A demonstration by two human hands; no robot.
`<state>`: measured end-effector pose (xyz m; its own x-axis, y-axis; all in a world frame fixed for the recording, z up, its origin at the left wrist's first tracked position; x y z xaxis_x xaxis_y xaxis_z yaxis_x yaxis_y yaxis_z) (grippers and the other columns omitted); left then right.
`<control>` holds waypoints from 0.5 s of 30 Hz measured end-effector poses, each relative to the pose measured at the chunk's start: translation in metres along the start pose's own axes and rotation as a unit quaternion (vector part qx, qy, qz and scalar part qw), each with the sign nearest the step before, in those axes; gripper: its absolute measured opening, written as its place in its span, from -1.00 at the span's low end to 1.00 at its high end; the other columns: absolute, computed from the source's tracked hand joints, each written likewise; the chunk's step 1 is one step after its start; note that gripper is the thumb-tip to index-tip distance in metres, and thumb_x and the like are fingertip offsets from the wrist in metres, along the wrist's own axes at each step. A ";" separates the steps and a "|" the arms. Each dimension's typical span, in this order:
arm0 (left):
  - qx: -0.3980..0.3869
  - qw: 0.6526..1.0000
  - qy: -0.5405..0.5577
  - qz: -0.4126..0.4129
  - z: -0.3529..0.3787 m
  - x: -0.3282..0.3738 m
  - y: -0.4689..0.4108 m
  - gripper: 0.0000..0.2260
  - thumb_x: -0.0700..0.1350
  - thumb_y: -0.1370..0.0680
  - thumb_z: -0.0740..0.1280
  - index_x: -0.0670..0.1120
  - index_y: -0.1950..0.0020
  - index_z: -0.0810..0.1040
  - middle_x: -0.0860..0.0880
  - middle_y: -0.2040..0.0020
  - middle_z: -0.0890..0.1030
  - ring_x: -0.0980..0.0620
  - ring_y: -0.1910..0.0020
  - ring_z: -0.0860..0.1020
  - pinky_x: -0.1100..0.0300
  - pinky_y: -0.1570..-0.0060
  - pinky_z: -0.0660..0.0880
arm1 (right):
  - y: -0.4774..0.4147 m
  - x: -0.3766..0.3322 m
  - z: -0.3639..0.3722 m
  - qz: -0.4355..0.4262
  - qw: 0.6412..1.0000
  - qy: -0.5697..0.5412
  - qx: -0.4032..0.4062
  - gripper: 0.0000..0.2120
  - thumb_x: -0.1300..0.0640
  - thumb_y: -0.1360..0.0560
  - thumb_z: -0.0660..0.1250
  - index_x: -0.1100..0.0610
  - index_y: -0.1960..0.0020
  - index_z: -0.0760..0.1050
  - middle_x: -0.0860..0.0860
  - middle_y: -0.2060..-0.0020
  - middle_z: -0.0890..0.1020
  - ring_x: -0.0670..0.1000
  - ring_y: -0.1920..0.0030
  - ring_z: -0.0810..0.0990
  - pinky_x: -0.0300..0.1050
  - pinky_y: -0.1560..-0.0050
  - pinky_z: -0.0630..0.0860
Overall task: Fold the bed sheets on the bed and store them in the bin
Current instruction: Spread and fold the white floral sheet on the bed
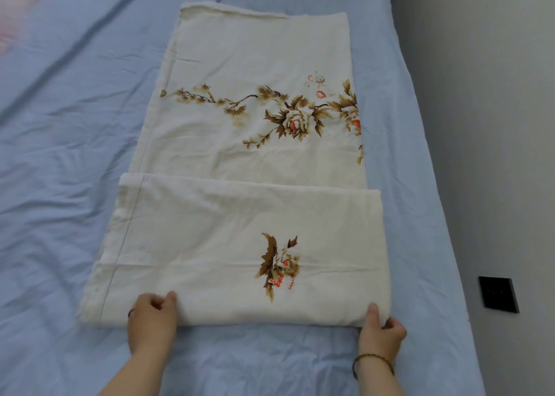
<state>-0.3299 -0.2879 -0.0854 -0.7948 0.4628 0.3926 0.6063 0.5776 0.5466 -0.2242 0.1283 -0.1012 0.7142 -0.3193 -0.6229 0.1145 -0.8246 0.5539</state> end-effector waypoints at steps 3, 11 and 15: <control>-0.079 0.955 0.208 -0.196 0.023 -0.040 0.016 -0.63 -0.05 -0.59 0.22 -0.40 0.09 0.49 -0.24 0.26 0.50 -0.21 0.31 0.50 0.10 0.38 0.48 | 0.030 0.008 0.011 0.061 0.992 -0.103 0.048 -0.72 0.18 -0.45 0.37 0.30 -0.07 0.39 0.29 -0.13 0.52 0.26 -0.02 0.55 0.01 0.06 0.56; -0.134 0.816 0.482 -0.288 0.034 -0.026 0.021 -0.57 -0.02 -0.59 0.22 -0.14 -0.41 0.30 -0.17 -0.39 0.36 -0.13 -0.37 0.35 0.03 -0.34 0.32 | 0.069 0.027 0.044 0.166 0.959 -0.229 0.030 -0.67 0.10 -0.50 0.32 0.26 -0.17 0.39 0.19 -0.03 0.51 0.09 0.13 0.54 0.12 -0.08 0.52; -0.148 0.791 0.526 -0.273 0.021 -0.022 0.007 -0.73 -0.07 -0.59 0.21 -0.10 -0.28 0.41 -0.13 -0.18 0.53 -0.09 -0.14 0.51 0.16 0.01 0.56 | 0.100 0.037 0.087 0.198 0.929 -0.265 -0.164 -0.75 0.07 -0.55 0.21 0.15 -0.18 0.37 0.05 0.21 0.50 0.02 0.22 0.48 -0.02 0.07 0.48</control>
<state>-0.3083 -0.2800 -0.1058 -0.6125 -0.7083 0.3510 0.2554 0.2429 0.9358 -0.2469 -0.0067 -0.1168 0.3146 -0.8244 -0.4706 0.1813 -0.4344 0.8823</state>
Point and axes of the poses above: each hand's wrist, its own y-axis away from the middle knuckle, its own z-axis out of the palm, x = y × z, the point moved 9 cm from there along -y, towards the middle knuckle
